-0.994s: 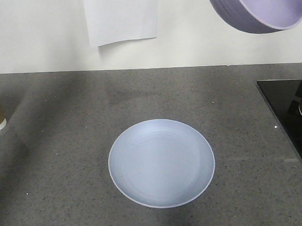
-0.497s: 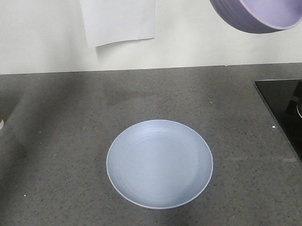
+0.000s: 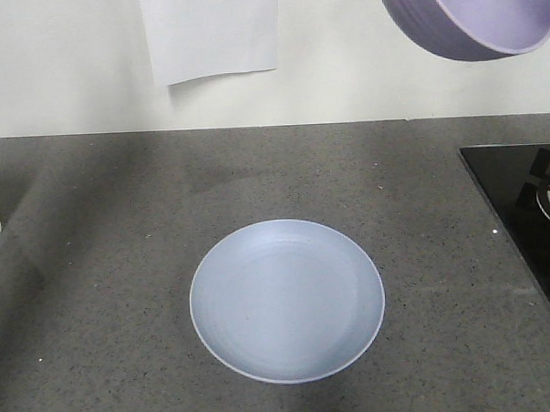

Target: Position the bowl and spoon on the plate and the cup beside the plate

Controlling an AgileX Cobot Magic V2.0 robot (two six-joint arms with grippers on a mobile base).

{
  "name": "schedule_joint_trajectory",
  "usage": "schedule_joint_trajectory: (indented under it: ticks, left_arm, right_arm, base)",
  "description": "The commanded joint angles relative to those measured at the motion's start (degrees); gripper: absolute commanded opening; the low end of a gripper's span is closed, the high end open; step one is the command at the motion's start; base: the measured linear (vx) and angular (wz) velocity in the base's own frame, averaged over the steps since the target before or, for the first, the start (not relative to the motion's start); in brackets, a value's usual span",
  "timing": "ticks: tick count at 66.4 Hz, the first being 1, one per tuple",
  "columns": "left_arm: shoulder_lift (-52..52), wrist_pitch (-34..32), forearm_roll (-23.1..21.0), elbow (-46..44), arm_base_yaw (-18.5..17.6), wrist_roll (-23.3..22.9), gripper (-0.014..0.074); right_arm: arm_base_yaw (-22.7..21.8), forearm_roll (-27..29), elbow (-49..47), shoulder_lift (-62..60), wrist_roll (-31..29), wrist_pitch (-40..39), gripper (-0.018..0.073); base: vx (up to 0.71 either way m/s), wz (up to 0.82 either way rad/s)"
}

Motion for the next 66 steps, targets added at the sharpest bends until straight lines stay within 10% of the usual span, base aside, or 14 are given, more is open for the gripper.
schedule_joint_trajectory:
  ticks: [1,66]
  left_arm:
    - [-1.06,-3.81,-0.62,-1.54,-0.04,-0.04,-0.0006]
    - [-1.06,-3.81,-0.62,-1.54,-0.04,-0.04,-0.0006]
  right_arm:
    - [-0.3,3.1,-1.67,-1.49,-0.52,-2.41,-0.001]
    - [-0.3,3.1,-1.67,-1.49,-0.52,-2.41,-0.001]
  base:
    - [0.0,0.0]
    - [0.0,0.0]
